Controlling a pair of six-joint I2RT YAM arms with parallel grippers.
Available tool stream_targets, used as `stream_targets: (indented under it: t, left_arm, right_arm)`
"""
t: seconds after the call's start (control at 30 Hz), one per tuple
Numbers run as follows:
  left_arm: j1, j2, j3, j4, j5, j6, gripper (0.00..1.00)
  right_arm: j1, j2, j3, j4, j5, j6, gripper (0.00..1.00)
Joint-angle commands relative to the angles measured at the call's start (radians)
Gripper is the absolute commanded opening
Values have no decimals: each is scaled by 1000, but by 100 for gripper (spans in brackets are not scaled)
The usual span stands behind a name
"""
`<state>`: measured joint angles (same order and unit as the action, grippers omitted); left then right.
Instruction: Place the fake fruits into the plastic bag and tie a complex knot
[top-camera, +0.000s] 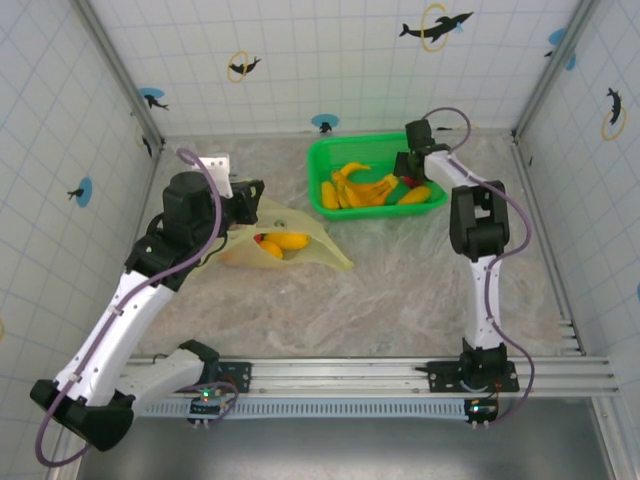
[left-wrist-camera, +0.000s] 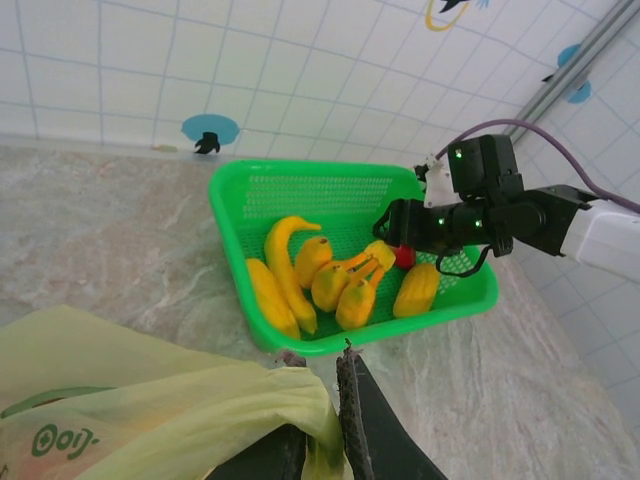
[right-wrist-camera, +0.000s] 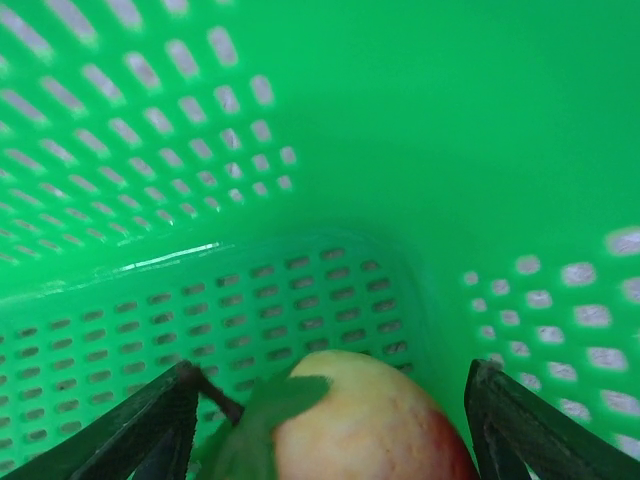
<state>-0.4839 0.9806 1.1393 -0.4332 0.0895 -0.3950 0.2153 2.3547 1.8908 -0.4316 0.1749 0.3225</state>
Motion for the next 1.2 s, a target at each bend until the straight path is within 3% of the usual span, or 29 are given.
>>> stream_targets:
  t: [0.0,0.13,0.3,0.73,0.97,1.17]
  left_arm:
    - [-7,6,8,9,7,18,13]
    - [-7,10,13,10,8,18,13]
    - [-7,9,13,9,9,18,13]
    - [-7,-1,19,8,5,17,14]
    - [-7,-7,27,7,2,15,14]
    - [-8,-7,38,4,7,10,15]
  right_arm:
    - [3,44,48,-62,-37,6,72]
    - [4,54,72,-79,-69,10,68]
    - [4,11,73,-84,-62,12,51]
    - [4,-232,41,-1,-20,-10,49]
    - [25,-467,-135,109,-171,62,48]
    - [140,-768,-597,513,-446,233,49]
